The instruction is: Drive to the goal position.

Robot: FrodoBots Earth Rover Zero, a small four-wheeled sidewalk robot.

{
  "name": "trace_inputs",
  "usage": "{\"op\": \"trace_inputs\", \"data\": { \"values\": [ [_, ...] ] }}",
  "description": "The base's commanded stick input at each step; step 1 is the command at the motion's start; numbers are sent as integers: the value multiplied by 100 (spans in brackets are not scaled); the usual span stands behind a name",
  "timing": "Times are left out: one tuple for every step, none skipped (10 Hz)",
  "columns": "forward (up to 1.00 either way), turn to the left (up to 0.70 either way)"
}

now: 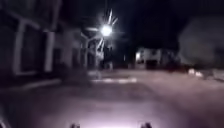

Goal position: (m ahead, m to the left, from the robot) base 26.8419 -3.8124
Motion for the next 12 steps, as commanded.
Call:
{"op": "trace_inputs", "data": {
  "values": [
    [85, 0],
    [85, 0],
    [85, 0],
    [85, 0],
    [85, 0],
    [85, 0],
    [85, 0],
    [85, 0],
    [85, 0],
    [85, 0],
    [85, 0],
    [85, 0]
  ]
}}
